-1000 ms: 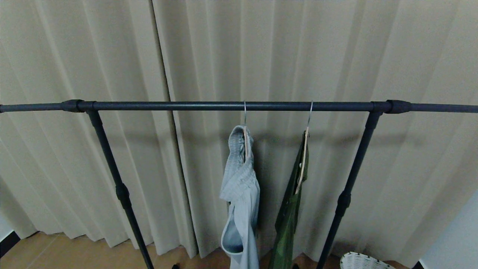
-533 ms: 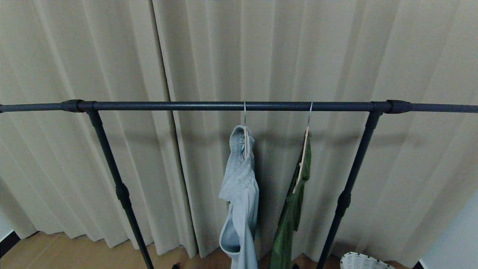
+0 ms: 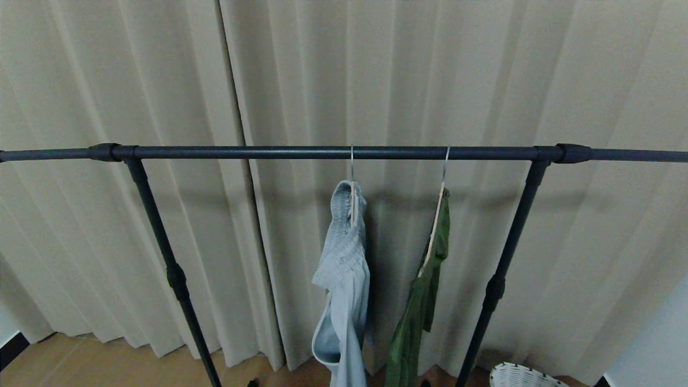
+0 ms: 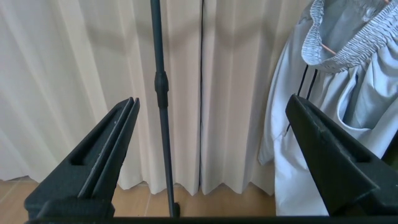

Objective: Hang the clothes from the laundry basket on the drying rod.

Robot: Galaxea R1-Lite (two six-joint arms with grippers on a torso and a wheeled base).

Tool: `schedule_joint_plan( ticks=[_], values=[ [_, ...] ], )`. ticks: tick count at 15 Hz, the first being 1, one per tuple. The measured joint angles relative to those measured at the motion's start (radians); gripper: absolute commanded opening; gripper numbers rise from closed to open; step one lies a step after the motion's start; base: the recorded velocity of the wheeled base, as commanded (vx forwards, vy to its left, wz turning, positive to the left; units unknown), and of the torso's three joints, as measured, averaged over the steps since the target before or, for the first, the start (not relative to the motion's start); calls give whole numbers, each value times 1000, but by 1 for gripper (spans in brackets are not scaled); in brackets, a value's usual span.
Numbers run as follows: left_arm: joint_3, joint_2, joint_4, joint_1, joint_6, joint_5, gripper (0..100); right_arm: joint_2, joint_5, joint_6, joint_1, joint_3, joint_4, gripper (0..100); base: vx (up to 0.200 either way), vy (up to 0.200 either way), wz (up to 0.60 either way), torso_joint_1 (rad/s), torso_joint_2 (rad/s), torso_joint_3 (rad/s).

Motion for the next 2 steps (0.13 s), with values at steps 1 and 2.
schedule_joint_plan(
  ticks=[1,2],
  values=[
    [0,0,0,0,0,0,100,0,0,0,0,0,0,100,0,0,0,0,0,0],
    [0,0,0,0,0,0,100,0,0,0,0,0,0,100,0,0,0,0,0,0]
  ],
)
